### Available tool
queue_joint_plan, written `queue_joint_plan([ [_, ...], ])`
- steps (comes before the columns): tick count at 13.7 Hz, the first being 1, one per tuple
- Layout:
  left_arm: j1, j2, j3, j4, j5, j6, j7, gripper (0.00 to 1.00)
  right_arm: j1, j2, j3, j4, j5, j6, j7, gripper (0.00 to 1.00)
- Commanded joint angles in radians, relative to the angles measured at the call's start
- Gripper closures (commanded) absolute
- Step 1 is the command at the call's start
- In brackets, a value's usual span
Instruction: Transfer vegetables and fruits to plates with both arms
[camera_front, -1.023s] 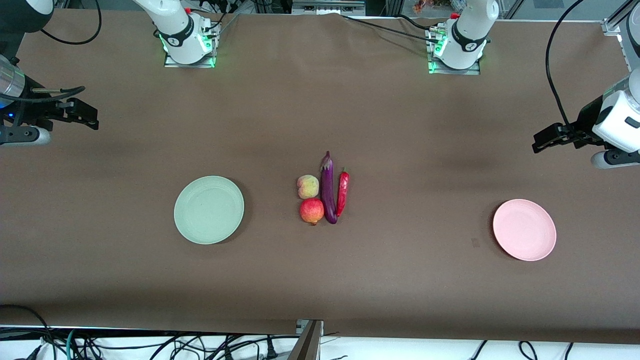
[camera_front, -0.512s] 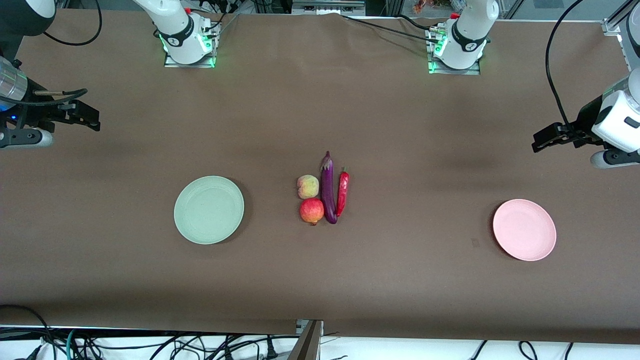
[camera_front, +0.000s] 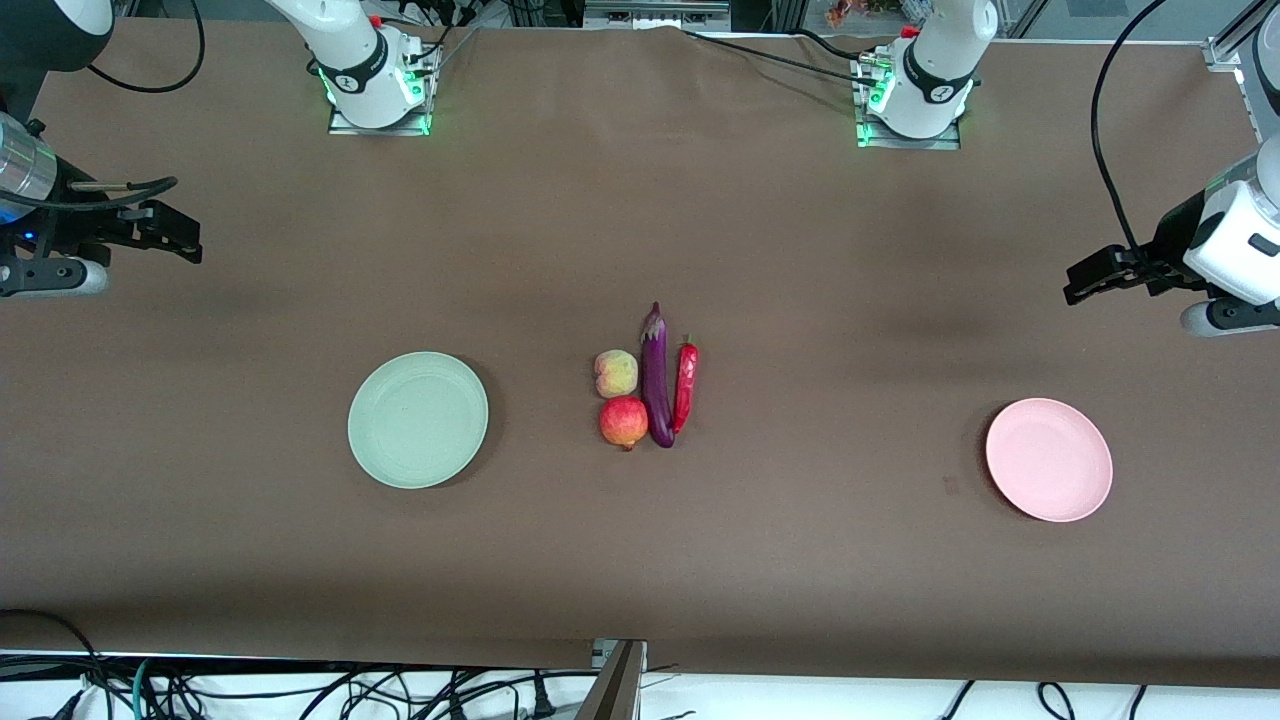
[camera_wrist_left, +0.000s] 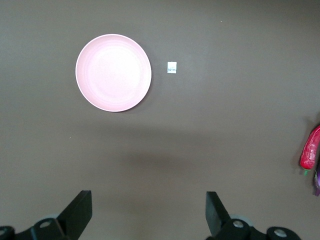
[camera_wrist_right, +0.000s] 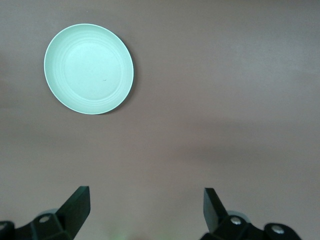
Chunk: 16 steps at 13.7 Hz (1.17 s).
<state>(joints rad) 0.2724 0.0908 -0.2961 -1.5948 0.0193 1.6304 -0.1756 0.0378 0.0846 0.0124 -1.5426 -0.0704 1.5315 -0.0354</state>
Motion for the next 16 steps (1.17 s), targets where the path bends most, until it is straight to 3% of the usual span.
queue_joint_plan([
  [1,0.004,-0.002,-0.008,0.004,0.022,-0.012,-0.01,0.0,-0.003,0.007,0.003,0.024,-0.002,-0.014,-0.012,0.0],
  [16,-0.005,-0.011,-0.031,0.012,0.018,-0.014,-0.01,0.0,-0.006,0.009,0.003,0.025,0.0,-0.013,-0.012,0.0],
])
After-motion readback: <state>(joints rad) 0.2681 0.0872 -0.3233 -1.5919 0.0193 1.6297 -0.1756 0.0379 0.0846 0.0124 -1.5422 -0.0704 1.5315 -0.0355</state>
